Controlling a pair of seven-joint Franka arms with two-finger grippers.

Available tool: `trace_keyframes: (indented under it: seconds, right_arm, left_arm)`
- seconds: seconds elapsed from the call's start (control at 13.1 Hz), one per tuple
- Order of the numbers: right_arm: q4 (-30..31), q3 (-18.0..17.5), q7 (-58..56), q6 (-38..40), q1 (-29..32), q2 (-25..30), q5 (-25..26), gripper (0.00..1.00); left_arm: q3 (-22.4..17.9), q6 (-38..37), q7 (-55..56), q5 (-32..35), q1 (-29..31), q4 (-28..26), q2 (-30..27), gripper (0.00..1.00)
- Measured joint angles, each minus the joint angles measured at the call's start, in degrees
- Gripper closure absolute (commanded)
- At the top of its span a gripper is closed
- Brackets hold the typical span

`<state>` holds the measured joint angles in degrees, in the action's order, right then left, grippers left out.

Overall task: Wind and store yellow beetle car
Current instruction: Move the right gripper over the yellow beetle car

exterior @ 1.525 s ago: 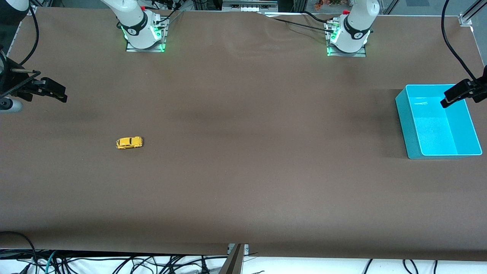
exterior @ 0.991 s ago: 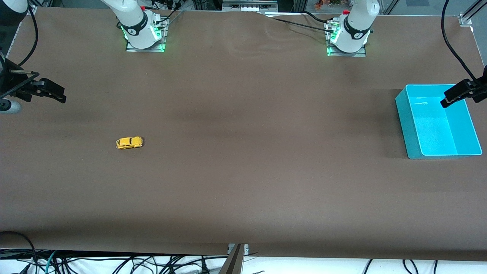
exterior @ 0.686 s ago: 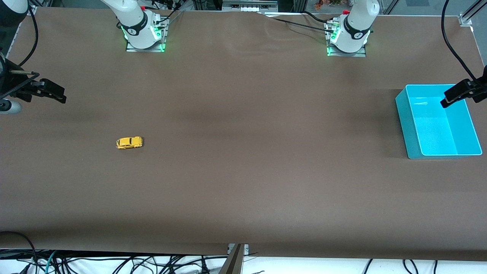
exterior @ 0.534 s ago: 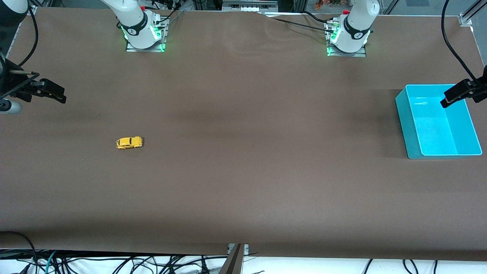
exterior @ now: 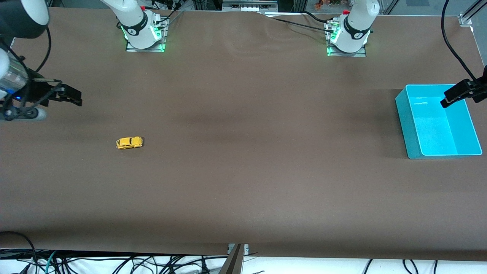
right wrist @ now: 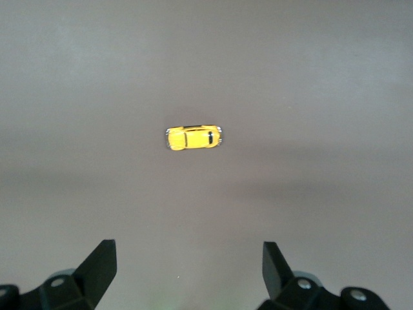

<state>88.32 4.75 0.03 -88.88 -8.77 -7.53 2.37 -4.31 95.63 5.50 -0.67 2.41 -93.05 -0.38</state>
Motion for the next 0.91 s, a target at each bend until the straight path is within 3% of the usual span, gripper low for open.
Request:
trace_keyframes:
  seconds: [0.38,0.69,0.91]
  right_arm:
    - [0.3,-0.2,-2.0,0.5,-2.6,-4.6,-2.5,0.00]
    - [0.7,0.1,-24.5,-2.1,-2.7,-11.6,-2.5,0.00]
    - [4.3,0.4,-39.3,-9.7,-2.5,-14.8,-2.5,0.00]
  left_arm:
    - [0.0,0.0,0.0,0.0,0.0,0.0,0.0,0.00]
    - [0.0,0.0,0.0,0.0,0.0,0.0,0.0,0.00]
    - [0.0,0.0,0.0,0.0,0.0,0.0,0.0,0.00]
